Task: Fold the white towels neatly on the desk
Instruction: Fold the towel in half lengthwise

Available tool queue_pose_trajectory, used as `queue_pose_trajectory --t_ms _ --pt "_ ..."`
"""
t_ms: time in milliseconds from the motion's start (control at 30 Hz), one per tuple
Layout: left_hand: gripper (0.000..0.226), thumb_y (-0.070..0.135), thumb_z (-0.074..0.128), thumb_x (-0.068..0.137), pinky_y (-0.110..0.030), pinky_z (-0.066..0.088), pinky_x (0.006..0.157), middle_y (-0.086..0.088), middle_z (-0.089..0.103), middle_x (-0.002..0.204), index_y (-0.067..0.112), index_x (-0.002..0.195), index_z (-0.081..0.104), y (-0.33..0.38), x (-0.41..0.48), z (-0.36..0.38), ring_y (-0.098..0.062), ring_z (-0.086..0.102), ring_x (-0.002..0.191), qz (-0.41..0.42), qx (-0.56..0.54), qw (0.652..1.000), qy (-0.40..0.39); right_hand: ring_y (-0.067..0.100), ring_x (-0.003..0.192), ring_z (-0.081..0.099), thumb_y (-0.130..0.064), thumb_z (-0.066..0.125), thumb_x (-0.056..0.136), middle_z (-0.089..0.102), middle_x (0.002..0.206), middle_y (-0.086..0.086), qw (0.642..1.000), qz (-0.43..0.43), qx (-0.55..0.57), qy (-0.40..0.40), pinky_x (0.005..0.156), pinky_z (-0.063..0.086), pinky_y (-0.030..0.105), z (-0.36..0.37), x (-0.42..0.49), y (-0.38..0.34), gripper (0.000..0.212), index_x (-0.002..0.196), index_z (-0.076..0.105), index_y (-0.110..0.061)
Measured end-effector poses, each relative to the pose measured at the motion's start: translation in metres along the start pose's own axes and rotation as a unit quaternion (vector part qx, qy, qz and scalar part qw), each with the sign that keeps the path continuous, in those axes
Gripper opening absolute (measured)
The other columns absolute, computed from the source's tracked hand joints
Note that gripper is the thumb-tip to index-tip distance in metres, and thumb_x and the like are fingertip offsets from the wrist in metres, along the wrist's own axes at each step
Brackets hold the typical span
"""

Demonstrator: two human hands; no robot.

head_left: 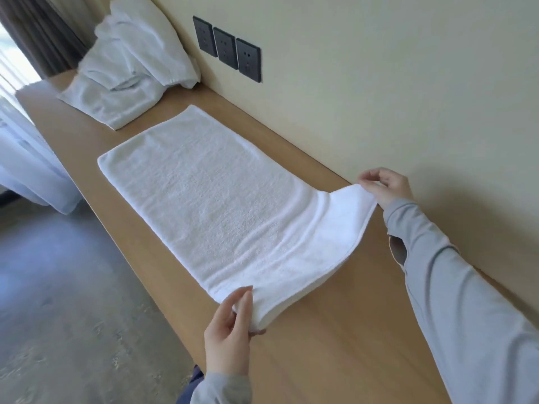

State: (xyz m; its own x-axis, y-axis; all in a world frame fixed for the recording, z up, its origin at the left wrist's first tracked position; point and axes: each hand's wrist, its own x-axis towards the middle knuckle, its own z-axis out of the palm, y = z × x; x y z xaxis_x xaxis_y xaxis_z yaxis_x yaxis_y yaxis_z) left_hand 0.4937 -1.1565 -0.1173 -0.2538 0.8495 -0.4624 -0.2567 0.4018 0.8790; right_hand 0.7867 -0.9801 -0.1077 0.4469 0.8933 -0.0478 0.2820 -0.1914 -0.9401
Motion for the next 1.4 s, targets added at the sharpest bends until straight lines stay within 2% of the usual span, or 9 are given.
queue_pose_trajectory --t_ms 100,267,333,400,533,633,833,1067,1400 --pt "0.036 0.029 0.081 0.068 -0.022 0.055 0.060 -0.004 0.066 0.075 0.020 0.100 0.067 0.027 0.018 -0.016 -0.015 0.063 0.062 0.048 0.013 0.995 -0.087 0.006 0.061 0.061 -0.010 0.067 0.084 0.059 0.075 0.005 0.996 0.042 0.075 -0.017 0.050 0.048 0.010 0.015 0.009 -0.025 0.008 0.089 0.064 -0.005" --pt "0.047 -0.007 0.085 0.055 -0.020 0.049 0.049 -0.001 0.059 0.059 0.012 0.092 0.064 0.058 0.055 -0.037 -0.012 0.054 0.052 0.087 0.071 0.989 -0.092 0.022 0.082 0.060 0.008 0.058 0.083 0.059 0.084 0.011 0.976 0.062 0.182 -0.099 0.076 0.057 0.026 0.046 0.026 -0.053 0.015 0.087 0.064 -0.005" --pt "0.021 0.007 0.082 0.066 -0.017 0.037 0.042 0.003 0.047 0.047 0.020 0.071 0.067 0.068 0.074 -0.047 -0.012 0.042 0.043 0.119 0.108 0.986 -0.047 0.023 0.091 0.057 0.018 0.058 0.077 0.059 0.087 0.009 0.986 0.051 0.105 -0.116 0.092 0.050 0.032 0.058 0.032 -0.060 0.029 0.092 0.063 -0.006" --pt "0.040 0.017 0.076 0.074 -0.012 0.022 0.044 0.009 0.029 0.042 0.026 0.043 0.052 0.079 0.091 -0.054 -0.008 0.026 0.044 0.168 0.185 0.968 -0.006 0.023 0.094 0.057 0.015 0.066 0.072 0.062 0.092 0.009 0.994 0.027 -0.039 -0.093 0.094 0.046 0.034 0.069 0.039 -0.067 0.035 0.101 0.064 -0.006" --pt "0.062 0.016 0.074 0.077 -0.016 0.020 0.048 0.008 0.024 0.053 0.030 0.040 0.026 0.095 0.120 -0.079 -0.009 0.026 0.050 0.235 0.239 0.942 0.021 0.021 0.076 0.060 0.000 0.071 0.072 0.065 0.080 0.008 0.980 -0.023 -0.196 -0.016 0.072 0.049 0.020 0.098 0.047 -0.086 0.021 0.090 0.069 -0.011" --pt "0.059 0.012 0.072 0.078 -0.014 0.025 0.051 0.006 0.027 0.060 0.026 0.039 0.030 0.105 0.144 -0.100 -0.006 0.031 0.052 0.218 0.210 0.953 0.002 0.021 0.069 0.051 -0.012 0.070 0.078 0.061 0.075 0.010 0.969 -0.079 -0.234 -0.020 0.059 0.039 0.020 0.123 0.050 -0.102 0.011 0.089 0.068 -0.009" --pt "0.046 0.034 0.072 0.069 -0.014 0.031 0.062 -0.001 0.042 0.076 -0.010 0.062 0.059 0.139 0.192 -0.139 -0.005 0.040 0.065 0.174 0.108 0.976 -0.075 0.024 0.089 0.056 -0.017 0.065 0.083 0.065 0.095 0.010 0.973 -0.114 -0.200 0.014 0.080 0.039 0.027 0.185 0.061 -0.144 0.015 0.097 0.067 -0.010" --pt "0.038 0.038 0.069 0.067 -0.009 0.029 0.058 0.018 0.041 0.063 0.016 0.043 0.050 0.186 0.231 -0.166 0.000 0.038 0.059 0.190 0.082 0.976 -0.072 0.024 0.092 0.056 -0.013 0.060 0.087 0.064 0.106 0.016 0.967 -0.128 -0.197 0.096 0.076 0.036 0.020 0.269 0.073 -0.193 0.021 0.106 0.062 -0.005" --pt "0.051 0.030 0.074 0.076 -0.021 0.028 0.064 0.006 0.046 0.064 -0.004 0.048 0.050 0.230 0.332 -0.191 -0.009 0.040 0.063 0.131 0.043 0.988 -0.072 0.032 0.097 0.059 -0.009 0.058 0.088 0.062 0.110 0.022 0.960 -0.129 -0.228 0.100 0.077 0.037 0.023 0.367 0.126 -0.219 0.020 0.106 0.060 0.001"
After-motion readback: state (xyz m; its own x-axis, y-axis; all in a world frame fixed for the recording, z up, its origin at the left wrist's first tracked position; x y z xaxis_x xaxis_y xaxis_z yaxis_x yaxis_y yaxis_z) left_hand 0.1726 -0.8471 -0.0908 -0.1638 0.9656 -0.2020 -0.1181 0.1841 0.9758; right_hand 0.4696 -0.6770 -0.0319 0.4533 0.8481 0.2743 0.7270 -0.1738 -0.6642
